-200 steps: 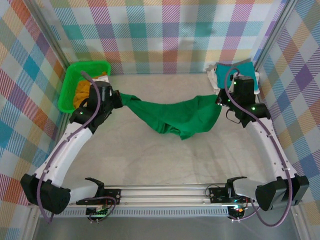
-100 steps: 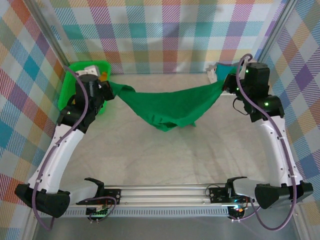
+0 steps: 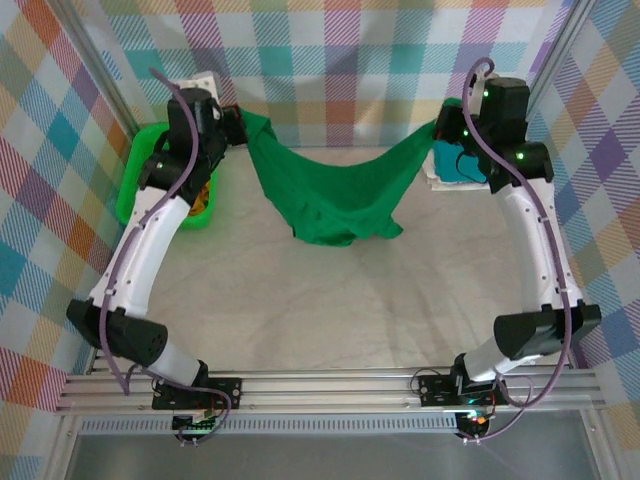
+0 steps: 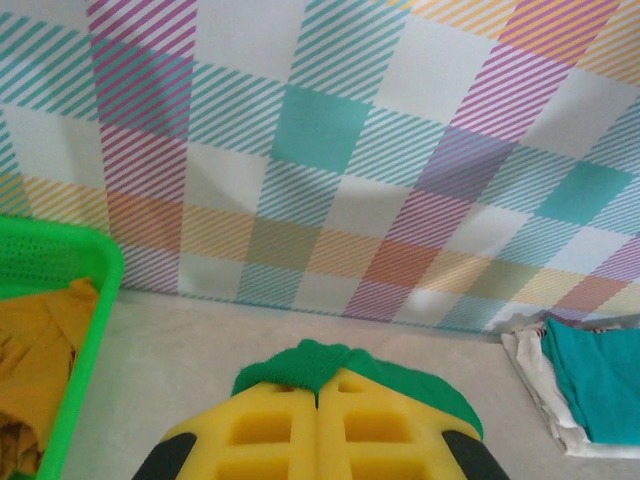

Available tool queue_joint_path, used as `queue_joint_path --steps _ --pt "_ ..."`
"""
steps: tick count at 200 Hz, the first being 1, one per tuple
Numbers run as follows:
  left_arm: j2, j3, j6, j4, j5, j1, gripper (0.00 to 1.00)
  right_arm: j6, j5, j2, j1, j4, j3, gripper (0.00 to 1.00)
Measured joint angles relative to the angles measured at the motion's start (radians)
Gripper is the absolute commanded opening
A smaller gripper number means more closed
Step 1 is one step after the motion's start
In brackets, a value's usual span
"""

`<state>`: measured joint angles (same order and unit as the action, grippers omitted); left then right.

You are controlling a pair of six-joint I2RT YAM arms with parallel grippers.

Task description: Fold and stack the t-shirts

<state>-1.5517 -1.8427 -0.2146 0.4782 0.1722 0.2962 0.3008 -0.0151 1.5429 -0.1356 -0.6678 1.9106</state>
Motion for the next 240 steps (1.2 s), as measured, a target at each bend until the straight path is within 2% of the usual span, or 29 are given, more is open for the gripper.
queue_joint_path --steps 31,62,79,94,115,125,132,140,148,160,169,177,190,196,209,220,228,240 --pt "-0.031 -0.119 0.034 0.014 -0.007 -0.007 0.0 -0.003 0.012 0.011 0.034 -0.001 0.076 0.0" --pt "0.071 -0.04 0.044 -0.031 -0.023 -0.01 0.0 0.005 0.038 -0.051 0.081 0.016 0.04 0.0" --pt "0.187 0.127 0.03 -0.079 -0.025 -0.01 0.0 0.028 0.058 -0.126 0.094 0.047 -0.074 0.0" --pt "0.322 0.349 -0.008 -0.131 -0.031 -0.011 0.0 0.065 0.084 -0.198 0.1 0.067 -0.21 0.0" --pt "0.499 0.68 -0.087 -0.182 -0.041 -0.011 0.0 0.138 0.122 -0.315 0.1 0.105 -0.475 0.1" --pt "0.565 0.828 -0.13 -0.196 -0.051 -0.011 0.0 0.176 0.134 -0.369 0.1 0.116 -0.612 0.23" --pt "0.603 0.933 -0.165 -0.199 -0.066 -0.011 0.06 0.196 0.141 -0.401 0.1 0.114 -0.706 0.32" --pt "0.63 1.035 -0.201 -0.192 -0.087 -0.011 0.07 0.211 0.143 -0.418 0.1 0.101 -0.791 0.36" --pt "0.643 1.122 -0.238 -0.175 -0.11 -0.009 0.09 0.227 0.148 -0.418 0.1 0.083 -0.857 0.39" --pt "0.653 1.222 -0.291 -0.127 -0.138 -0.002 0.21 0.239 0.159 -0.393 0.1 0.056 -0.929 0.41" --pt "0.677 1.268 -0.312 -0.08 -0.144 0.005 0.22 0.243 0.162 -0.373 0.1 0.04 -0.964 0.42" --pt "0.711 1.28 -0.326 -0.039 -0.141 0.012 0.24 0.246 0.163 -0.357 0.1 0.029 -0.984 0.43" --pt "0.783 1.266 -0.328 -0.029 -0.124 0.023 0.34 0.246 0.163 -0.343 0.1 0.023 -0.984 0.45" --pt "0.806 1.246 -0.327 -0.031 -0.112 0.024 0.34 0.245 0.163 -0.334 0.1 0.022 -0.971 0.45" --pt "0.797 1.169 -0.307 -0.041 -0.092 0.024 0.43 0.243 0.165 -0.296 0.1 0.029 -0.919 0.46" --pt "0.721 1.063 -0.275 -0.056 -0.094 0.024 0.47 0.239 0.174 -0.24 0.1 0.056 -0.859 0.46" --pt "0.628 0.975 -0.246 -0.076 -0.108 0.024 0.48 0.238 0.185 -0.191 0.1 0.085 -0.817 0.46" --pt "0.457 0.844 -0.201 -0.112 -0.148 0.024 0.54 0.239 0.21 -0.111 0.1 0.134 -0.77 0.46"
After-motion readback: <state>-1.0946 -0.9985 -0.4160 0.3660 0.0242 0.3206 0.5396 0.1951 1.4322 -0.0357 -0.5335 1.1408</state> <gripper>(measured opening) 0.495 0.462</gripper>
